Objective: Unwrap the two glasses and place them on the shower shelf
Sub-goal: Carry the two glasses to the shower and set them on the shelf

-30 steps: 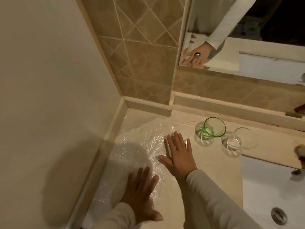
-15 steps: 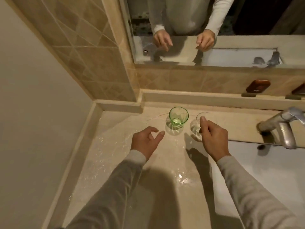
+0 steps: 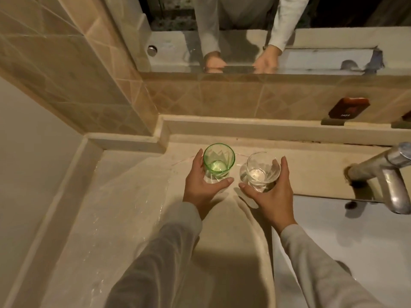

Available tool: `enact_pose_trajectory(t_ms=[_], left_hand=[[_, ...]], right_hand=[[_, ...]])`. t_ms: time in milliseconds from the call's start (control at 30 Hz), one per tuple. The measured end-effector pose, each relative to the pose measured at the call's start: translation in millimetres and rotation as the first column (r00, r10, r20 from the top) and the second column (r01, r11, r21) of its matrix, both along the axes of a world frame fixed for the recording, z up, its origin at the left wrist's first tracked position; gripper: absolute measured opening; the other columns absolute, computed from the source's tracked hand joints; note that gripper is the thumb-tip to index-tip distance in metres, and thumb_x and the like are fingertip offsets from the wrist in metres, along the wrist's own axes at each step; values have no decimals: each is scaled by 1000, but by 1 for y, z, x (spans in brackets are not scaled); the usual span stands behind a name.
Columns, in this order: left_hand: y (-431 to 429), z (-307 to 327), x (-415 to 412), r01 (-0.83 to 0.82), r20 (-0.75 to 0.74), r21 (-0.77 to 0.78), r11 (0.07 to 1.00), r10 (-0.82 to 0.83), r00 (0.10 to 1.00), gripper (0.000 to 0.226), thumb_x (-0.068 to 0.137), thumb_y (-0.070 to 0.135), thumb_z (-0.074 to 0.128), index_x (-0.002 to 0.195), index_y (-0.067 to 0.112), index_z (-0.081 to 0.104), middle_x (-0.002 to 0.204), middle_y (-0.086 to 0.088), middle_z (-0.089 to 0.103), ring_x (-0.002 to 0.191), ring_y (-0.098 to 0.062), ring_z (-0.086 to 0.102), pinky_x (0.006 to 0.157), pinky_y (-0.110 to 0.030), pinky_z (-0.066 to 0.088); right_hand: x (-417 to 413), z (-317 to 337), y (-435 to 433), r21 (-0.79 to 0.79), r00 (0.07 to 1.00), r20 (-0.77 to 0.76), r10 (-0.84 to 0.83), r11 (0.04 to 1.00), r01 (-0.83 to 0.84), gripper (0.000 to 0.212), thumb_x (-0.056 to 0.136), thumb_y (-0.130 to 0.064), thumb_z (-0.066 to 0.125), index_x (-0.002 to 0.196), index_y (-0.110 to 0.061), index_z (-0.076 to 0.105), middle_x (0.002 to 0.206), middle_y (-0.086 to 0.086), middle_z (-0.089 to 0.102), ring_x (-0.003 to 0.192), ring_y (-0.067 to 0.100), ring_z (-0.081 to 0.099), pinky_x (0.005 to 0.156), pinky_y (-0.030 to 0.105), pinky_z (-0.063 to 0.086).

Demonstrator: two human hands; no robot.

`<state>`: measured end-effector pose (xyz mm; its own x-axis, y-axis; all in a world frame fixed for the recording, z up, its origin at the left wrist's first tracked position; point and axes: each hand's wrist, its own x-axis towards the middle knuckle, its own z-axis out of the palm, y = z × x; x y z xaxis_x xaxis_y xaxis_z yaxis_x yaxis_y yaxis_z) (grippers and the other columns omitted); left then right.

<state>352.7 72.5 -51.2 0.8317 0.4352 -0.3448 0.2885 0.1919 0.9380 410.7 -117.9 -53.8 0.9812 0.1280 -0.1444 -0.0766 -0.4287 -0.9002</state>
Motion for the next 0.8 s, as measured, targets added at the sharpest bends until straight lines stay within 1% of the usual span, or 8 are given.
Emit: enact_pose_trajectory(t_ms=[67, 267, 333, 400, 533, 567, 700, 800], left_hand=[[-2, -6, 9, 6, 27, -78, 997, -4, 1000, 110, 54, 27, 100, 141, 53, 38, 133, 15, 59, 124, -21, 57, 82, -49, 59], [-4, -16, 24, -37, 35, -141, 989, 42, 999, 93, 58, 21, 99, 134, 41, 49, 123, 3, 64, 114, -35, 64, 74, -51, 61], [-6, -14, 23, -47, 37, -168, 985, 54, 998, 87, 59, 19, 98, 131, 36, 52, 122, -2, 65, 112, -38, 65, 75, -52, 60], [-7, -8, 19, -38, 42, -184, 982, 46, 998, 83, 60, 15, 96, 128, 35, 55, 120, -3, 66, 112, -37, 66, 74, -51, 60], [-2, 14, 12, 11, 109, -19, 1000, -9, 994, 65, 63, 14, 93, 113, 41, 63, 107, 18, 71, 101, -5, 69, 72, -16, 56], [-1, 22, 11, 15, 101, 1, 1000, -15, 995, 65, 61, 15, 94, 112, 40, 62, 105, 20, 72, 99, -1, 69, 73, -13, 54], [8, 57, 8, 1, 94, -85, 996, 7, 996, 69, 57, 20, 95, 116, 35, 63, 104, 12, 74, 96, -10, 72, 72, -30, 60], [18, 86, 3, 0, 113, -148, 989, 17, 993, 68, 57, 24, 95, 116, 36, 63, 106, 6, 75, 97, -17, 74, 73, -35, 60]], right_hand=[[4, -7, 3, 73, 999, -17, -51, 996, 52, 126, 58, -49, 95, 157, -38, 19, 147, -15, 46, 127, 5, 44, 100, 16, 35], [8, -16, 6, 158, 995, -21, -100, 982, 102, 88, 61, -38, 96, 133, -43, 46, 115, -43, 54, 105, -19, 56, 81, -3, 40], [9, -15, 7, 169, 994, -9, -111, 979, 110, 84, 61, -35, 97, 129, -40, 49, 118, -33, 60, 106, -19, 56, 80, -3, 42], [11, -11, 8, 186, 993, -19, -113, 976, 115, 85, 60, -35, 98, 132, -32, 53, 122, -19, 63, 110, -8, 60, 83, 3, 46], [9, 7, 12, 267, 991, -31, -129, 954, 132, 87, 60, -37, 97, 135, -30, 53, 128, -11, 63, 117, 3, 61, 86, 9, 51], [9, 15, 14, 284, 992, -31, -125, 950, 128, 86, 61, -36, 97, 135, -30, 53, 128, -11, 63, 117, 4, 61, 88, 12, 52], [7, 50, 20, 338, 994, -45, -102, 935, 111, 80, 66, -31, 96, 134, -30, 54, 127, -5, 63, 118, 11, 62, 98, 31, 53], [-1, 75, 27, 401, 993, -50, -111, 908, 122, 71, 66, -26, 96, 127, -30, 58, 116, -7, 67, 102, 2, 68, 83, 19, 56]])
